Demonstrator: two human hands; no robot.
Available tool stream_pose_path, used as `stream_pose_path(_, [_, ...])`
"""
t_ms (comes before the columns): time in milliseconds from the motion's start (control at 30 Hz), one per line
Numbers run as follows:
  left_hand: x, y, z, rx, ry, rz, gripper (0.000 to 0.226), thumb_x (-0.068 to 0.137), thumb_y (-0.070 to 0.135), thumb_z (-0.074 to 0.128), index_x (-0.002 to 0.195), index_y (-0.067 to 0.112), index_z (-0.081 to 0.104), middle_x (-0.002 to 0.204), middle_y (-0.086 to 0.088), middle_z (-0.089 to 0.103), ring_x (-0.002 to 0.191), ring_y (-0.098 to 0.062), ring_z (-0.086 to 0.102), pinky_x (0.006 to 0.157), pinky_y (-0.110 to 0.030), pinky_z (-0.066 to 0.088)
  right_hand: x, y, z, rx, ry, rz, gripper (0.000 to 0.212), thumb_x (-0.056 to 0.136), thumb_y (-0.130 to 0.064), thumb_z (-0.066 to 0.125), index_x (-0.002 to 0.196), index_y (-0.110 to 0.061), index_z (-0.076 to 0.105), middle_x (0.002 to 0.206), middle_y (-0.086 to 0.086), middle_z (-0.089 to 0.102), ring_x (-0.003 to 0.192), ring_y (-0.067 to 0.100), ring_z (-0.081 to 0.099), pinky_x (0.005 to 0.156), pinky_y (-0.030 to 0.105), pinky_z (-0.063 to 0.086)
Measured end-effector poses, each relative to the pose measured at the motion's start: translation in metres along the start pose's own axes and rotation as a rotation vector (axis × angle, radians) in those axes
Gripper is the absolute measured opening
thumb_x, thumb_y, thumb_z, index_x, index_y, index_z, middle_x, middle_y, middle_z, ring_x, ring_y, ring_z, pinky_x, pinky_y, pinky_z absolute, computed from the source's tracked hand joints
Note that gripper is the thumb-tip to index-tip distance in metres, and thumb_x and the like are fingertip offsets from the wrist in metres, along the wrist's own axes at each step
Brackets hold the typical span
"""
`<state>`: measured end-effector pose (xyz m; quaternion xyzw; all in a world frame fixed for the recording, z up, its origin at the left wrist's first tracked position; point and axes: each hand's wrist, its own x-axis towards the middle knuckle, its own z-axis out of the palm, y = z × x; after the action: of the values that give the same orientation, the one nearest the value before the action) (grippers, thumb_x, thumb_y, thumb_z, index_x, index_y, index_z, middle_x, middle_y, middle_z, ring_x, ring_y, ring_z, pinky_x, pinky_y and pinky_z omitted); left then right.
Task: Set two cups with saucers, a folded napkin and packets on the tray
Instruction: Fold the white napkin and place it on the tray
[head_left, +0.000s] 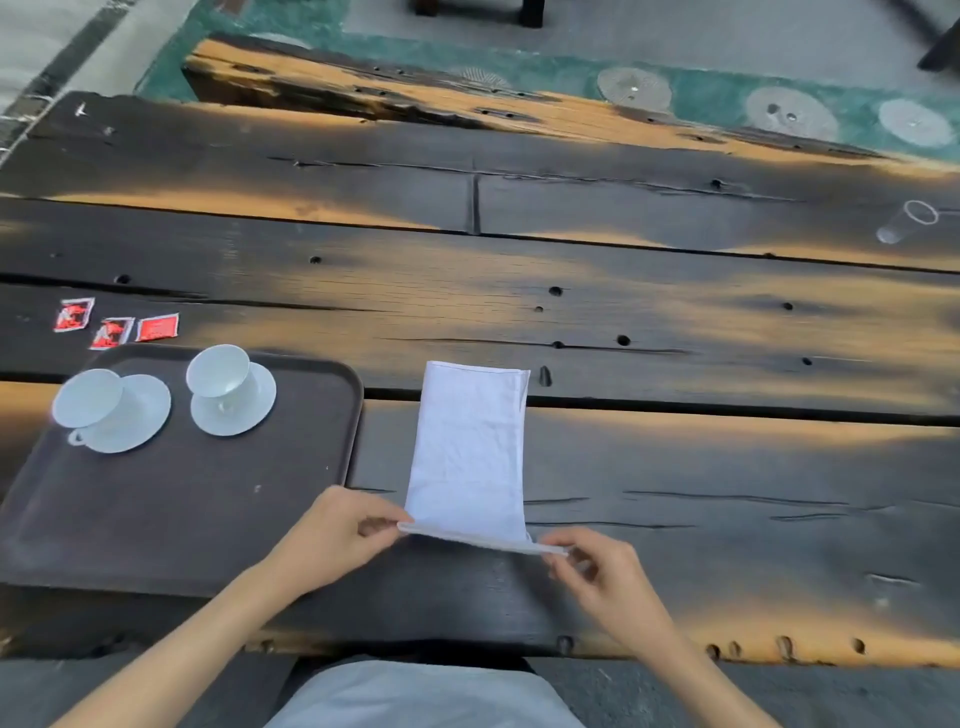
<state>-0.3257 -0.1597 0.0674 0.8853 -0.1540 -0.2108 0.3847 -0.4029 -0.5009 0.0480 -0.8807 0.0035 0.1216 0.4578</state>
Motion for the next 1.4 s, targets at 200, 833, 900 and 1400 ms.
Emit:
stream_pose_path(200, [0.054, 0.011, -0.026, -0.147, 0.140, -0.054, 0.007, 0.089, 0.023, 0.074, 0.091, 0.024, 0.082, 0.083, 0.011, 0.078, 0.078, -0.012, 0.071, 0.074, -0.024, 0.056, 0.068, -0.022, -0.023, 0.085, 0.141, 0.009, 0.020, 0.095, -0.009, 0.067, 0.106, -0.026, 0.070, 0.080, -0.020, 0.073, 0.072, 0.004, 0.068, 0.064, 0.014, 0.051])
stream_pose_path(833, [0.228, -0.064, -0.024, -0.089, 0.079, -0.327, 0.008, 0.092, 0.025, 0.069, 0.092, 0.019, 0.075, 0.085, 0.006, 0.074, 0.081, -0.008, 0.068, 0.069, -0.015, 0.049, 0.264, 0.034, -0.001, 0.018, 0.160, 0.382, 0.018, 0.094, -0.026, 0.068, 0.109, -0.018, 0.069, 0.079, -0.011, 0.069, 0.075, 0.001, 0.065, 0.068, 0.012, 0.046])
stream_pose_path(900, [0.235, -0.071, -0.021, -0.092, 0.081, -0.338, 0.006, 0.092, 0.024, 0.068, 0.091, 0.021, 0.073, 0.086, 0.006, 0.074, 0.081, -0.007, 0.067, 0.065, -0.008, 0.045, 0.272, 0.040, 0.005, 0.036, 0.162, 0.410, 0.015, 0.094, -0.027, 0.067, 0.107, -0.020, 0.069, 0.080, -0.011, 0.071, 0.076, -0.001, 0.065, 0.068, 0.012, 0.046])
stream_pose_path(1400, [0.252, -0.086, 0.010, -0.097, 0.235, -0.398, 0.008, 0.095, 0.030, 0.065, 0.091, 0.023, 0.065, 0.082, 0.008, 0.066, 0.071, -0.004, 0.058, 0.062, -0.012, 0.040, 0.277, 0.048, 0.028, 0.023, 0.327, 0.403, 0.015, 0.098, -0.031, 0.060, 0.106, -0.022, 0.068, 0.084, -0.015, 0.068, 0.080, 0.003, 0.065, 0.077, 0.032, 0.054])
